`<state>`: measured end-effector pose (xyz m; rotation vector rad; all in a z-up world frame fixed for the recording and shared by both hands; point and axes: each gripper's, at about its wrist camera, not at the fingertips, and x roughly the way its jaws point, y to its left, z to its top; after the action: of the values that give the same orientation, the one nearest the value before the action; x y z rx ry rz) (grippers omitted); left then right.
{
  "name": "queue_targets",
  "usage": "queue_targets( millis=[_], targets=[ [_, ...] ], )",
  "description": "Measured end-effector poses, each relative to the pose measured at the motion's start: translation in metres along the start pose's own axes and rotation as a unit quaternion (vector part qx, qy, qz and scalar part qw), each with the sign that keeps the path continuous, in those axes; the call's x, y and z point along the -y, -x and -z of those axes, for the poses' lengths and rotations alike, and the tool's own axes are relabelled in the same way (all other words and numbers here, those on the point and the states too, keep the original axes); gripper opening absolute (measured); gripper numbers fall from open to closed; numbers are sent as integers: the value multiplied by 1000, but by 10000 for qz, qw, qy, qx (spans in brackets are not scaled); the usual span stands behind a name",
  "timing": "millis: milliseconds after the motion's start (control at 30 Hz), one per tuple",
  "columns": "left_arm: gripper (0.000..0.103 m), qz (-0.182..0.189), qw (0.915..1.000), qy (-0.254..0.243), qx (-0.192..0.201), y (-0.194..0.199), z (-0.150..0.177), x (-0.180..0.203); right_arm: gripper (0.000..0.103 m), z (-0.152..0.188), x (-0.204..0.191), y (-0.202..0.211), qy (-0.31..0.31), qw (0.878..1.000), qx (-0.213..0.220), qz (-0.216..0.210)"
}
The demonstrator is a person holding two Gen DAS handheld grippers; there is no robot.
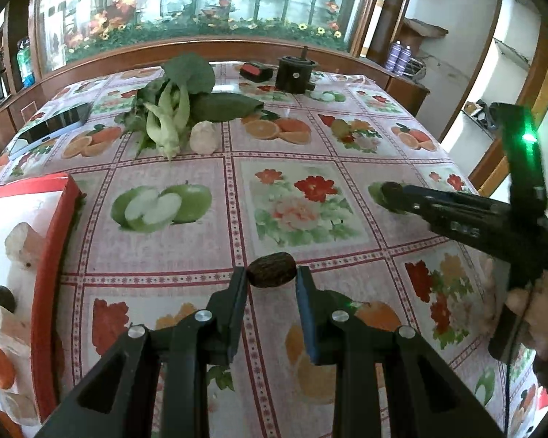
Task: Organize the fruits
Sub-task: 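Carry both dates over the red-rimmed tray with both grippers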
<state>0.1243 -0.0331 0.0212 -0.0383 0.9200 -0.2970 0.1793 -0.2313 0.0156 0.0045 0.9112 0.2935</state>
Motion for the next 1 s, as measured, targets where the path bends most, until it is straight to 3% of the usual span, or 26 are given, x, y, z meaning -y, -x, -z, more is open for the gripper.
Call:
queue_targets(
  millis=[33, 100, 267, 367, 433, 600, 700, 1000],
  targets=[
    [30, 18, 10000, -4, 3, 0, 0, -1, 19, 1, -2, -3, 90, 9999, -40, 98],
    [30, 55, 10000, 6, 1, 1, 1, -3, 17, 3, -7, -3, 300, 9991, 25, 296],
    [30, 96, 9999, 3, -42, 1, 2, -7, 16, 1, -12, 4, 205, 9998, 60, 55],
    [30, 106, 9999, 61, -67, 2, 2, -12, 21, 0, -15, -2, 229, 9997, -101, 63],
    [30, 129, 9998, 101, -67, 2, 2, -14, 38, -1, -18, -1, 296, 9994, -26, 177],
    [30, 135, 9998, 123, -68, 4, 3, -16, 37, -9, -22, -14, 325, 9993, -149, 73],
    [30, 135, 9998, 151, -64, 4, 3, -17, 20, -8, -28, -17, 545, 9980, -85, 311],
    [30, 120, 9998, 163, -70, 9, 3, -18, 19, -7, -32, 4, 241, 9995, 145, 141]
  ],
)
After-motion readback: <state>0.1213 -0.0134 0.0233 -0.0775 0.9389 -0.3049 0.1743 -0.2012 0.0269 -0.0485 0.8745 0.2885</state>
